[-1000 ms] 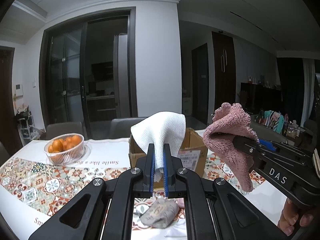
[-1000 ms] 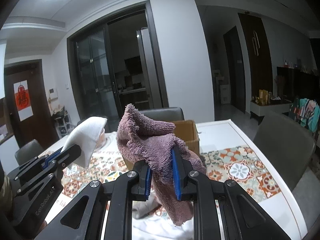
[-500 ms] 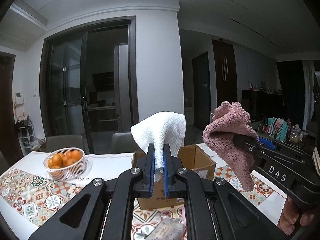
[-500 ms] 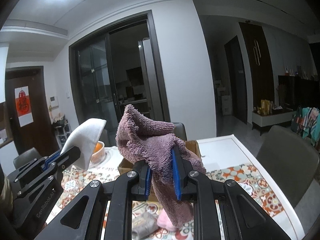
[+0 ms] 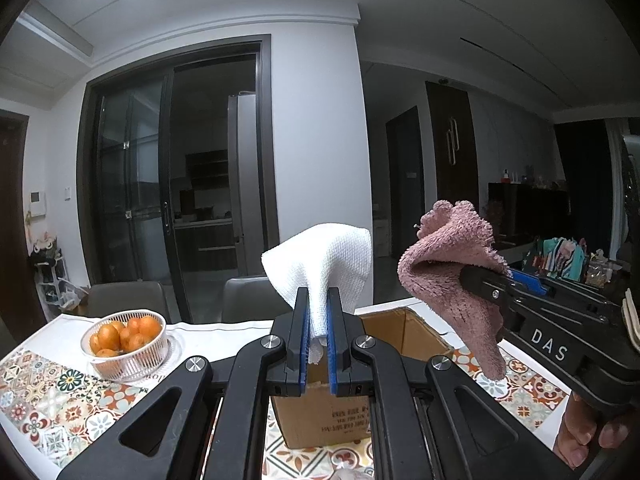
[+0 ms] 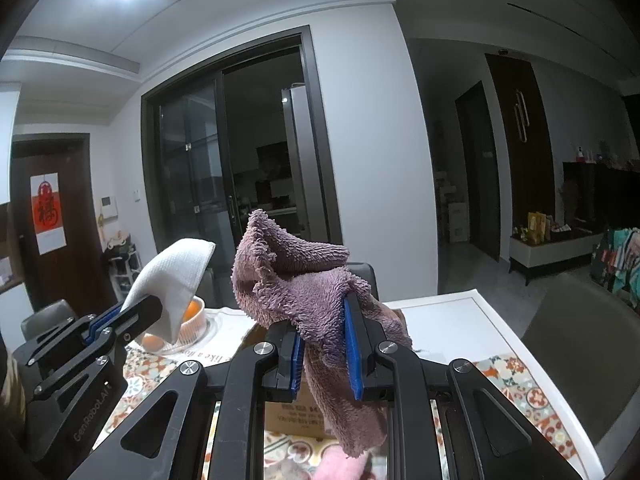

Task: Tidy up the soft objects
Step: 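Lift the white cloth and mauve towel and carry both over the box, then open both tools to drop the cloth and towel into the box, then move both tools back toward the grey slipper and pink sock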

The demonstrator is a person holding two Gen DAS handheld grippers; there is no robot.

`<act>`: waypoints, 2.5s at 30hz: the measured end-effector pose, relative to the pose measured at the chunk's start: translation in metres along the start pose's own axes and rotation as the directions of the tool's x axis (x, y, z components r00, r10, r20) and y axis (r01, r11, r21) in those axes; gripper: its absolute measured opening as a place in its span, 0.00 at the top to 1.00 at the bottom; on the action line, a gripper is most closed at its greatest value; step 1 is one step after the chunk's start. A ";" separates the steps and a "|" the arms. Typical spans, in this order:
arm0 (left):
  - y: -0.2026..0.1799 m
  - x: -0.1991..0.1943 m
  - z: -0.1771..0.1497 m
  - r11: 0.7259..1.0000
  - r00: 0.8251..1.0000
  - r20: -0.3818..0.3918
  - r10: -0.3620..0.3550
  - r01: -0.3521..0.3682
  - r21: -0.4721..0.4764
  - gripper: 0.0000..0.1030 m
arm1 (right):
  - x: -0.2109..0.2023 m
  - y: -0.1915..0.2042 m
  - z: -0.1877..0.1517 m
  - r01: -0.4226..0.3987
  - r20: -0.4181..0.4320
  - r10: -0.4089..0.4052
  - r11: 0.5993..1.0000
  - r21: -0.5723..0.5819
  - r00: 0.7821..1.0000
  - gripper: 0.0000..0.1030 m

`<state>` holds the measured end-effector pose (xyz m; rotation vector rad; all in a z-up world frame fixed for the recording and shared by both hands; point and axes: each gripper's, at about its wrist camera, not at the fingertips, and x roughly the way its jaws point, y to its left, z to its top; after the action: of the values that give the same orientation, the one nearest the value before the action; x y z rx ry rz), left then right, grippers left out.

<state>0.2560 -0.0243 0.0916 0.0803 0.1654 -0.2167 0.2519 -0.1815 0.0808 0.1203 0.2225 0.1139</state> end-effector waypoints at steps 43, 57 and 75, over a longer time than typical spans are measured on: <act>-0.005 0.161 -0.055 1.000 0.933 -0.360 -0.019 0.024 0.009 0.56 | 0.175 -0.051 -0.045 0.060 -0.369 -0.041 0.997 0.039 0.929 0.44; 0.004 0.115 -0.039 1.000 0.953 -0.304 -0.009 0.013 0.013 0.50 | 0.122 -0.046 -0.028 0.091 -0.277 -0.075 0.995 0.046 0.958 0.44; 0.015 0.029 -0.007 0.999 0.972 -0.235 0.015 -0.007 0.032 0.48 | 0.041 -0.011 -0.001 0.071 -0.194 -0.062 0.997 0.040 0.979 0.44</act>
<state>0.2864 -0.0152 0.0808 0.1376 0.3977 -0.1985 0.2921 -0.1870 0.0700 0.1479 0.4227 0.0532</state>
